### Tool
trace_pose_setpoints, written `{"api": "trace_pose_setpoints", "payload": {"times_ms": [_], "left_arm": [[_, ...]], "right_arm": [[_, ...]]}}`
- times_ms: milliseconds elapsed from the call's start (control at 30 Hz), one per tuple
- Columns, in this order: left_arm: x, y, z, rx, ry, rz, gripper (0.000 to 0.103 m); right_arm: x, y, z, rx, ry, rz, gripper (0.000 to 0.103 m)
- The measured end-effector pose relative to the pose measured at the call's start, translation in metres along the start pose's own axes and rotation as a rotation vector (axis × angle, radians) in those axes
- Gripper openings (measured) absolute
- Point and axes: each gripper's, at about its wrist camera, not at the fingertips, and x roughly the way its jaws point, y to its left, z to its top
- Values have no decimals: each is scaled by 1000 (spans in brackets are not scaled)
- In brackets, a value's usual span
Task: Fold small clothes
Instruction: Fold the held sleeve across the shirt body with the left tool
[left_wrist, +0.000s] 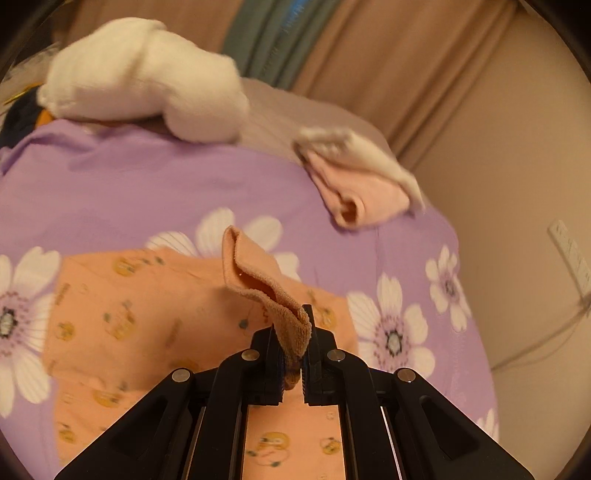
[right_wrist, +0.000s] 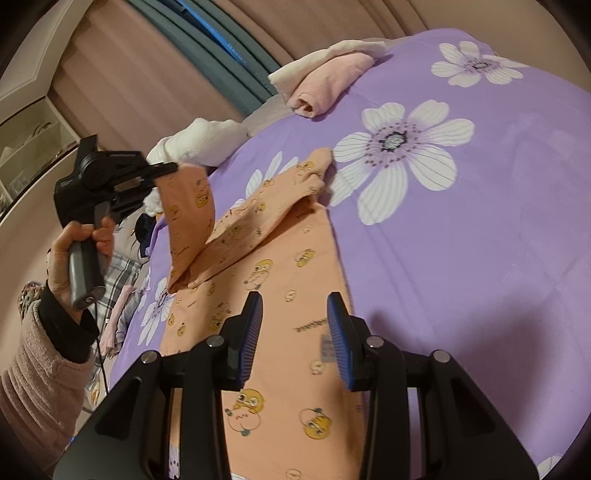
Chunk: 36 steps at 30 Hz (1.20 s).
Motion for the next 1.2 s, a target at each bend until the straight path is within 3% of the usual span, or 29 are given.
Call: {"api": "trace_pose_setpoints", "payload": {"times_ms": [167, 300, 367, 400, 467, 500, 533, 567, 700, 800, 900, 967, 1067, 1200], "left_arm": [[45, -31, -29, 87, 82, 50, 5], [81, -44, -55, 150, 193, 99, 5], [92, -45, -64, 151, 272, 80, 10], [95, -45, -67, 147, 297, 62, 15], [93, -43, -69, 136, 339, 12, 39], [91, -43, -68, 126, 346, -14, 59], [85, -43, -67, 115, 340, -41, 73], [79, -44, -65, 114, 328, -56, 77], [55, -40, -57, 135, 284, -65, 78], [37, -17, -47, 126, 238, -57, 78], [29, 30, -31, 72, 192, -2, 78], [20, 73, -20, -26, 176, 16, 78], [1, 129, -5, -151, 113, 14, 78], [-7, 178, 10, -242, 79, -21, 78]], "right_arm": [[-6, -16, -2, 27, -9, -12, 37], [-8, -25, -3, 48, -12, -20, 37], [-9, -30, -3, 57, -11, -23, 37], [-9, -31, -4, 60, -10, -24, 37], [-10, -34, -4, 65, -10, -24, 39], [-10, -34, -4, 66, -9, -25, 40], [-9, -35, -4, 68, -10, -25, 40], [-9, -34, -3, 69, -9, -24, 40], [-4, -27, -3, 58, 2, -16, 40], [-1, -19, -1, 27, 10, -12, 40], [4, -11, 3, 6, 15, -14, 40], [8, -6, 4, -7, 20, -12, 40], [16, 0, 5, -22, 39, -17, 40], [30, 8, 3, -39, 76, -35, 40]]}}
